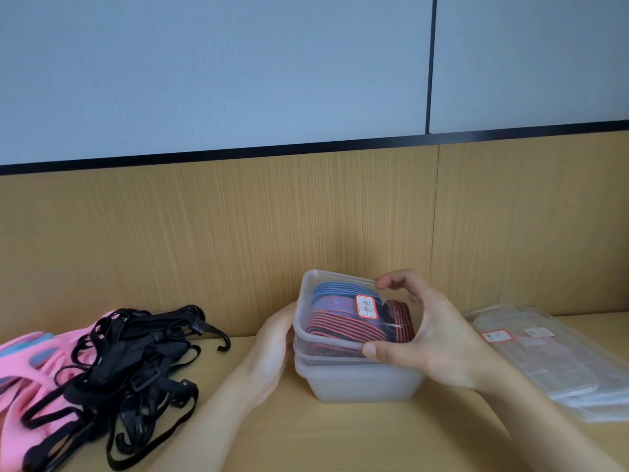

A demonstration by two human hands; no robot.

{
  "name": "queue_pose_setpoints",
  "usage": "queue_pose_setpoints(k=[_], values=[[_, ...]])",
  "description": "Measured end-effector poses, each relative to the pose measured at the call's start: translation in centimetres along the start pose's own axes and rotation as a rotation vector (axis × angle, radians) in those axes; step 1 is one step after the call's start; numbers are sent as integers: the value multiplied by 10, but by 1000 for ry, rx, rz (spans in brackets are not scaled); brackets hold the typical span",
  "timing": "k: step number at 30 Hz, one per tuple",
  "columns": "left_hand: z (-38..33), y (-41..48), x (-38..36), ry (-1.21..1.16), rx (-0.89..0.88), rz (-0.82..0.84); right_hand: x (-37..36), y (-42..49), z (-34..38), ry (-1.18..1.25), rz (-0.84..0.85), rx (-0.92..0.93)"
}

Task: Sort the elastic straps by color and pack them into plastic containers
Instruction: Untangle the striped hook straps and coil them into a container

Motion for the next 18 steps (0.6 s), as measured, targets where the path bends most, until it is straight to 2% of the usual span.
queue_pose_setpoints(k=[9,18], values=[[10,6,8,-1,3,-99,13,2,7,77,-142,74],[10,4,1,45,-7,-77,36,-3,7,64,-331,34]])
Point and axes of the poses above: each hand's wrist, its own y-axis towards the middle knuckle, its own x-axis out of the back of the hand, z = x × y, the point moved 6 cm from there along y, towards the middle knuckle, and after that the axes turned 6 degrees about -z, right-handed, at the moved point
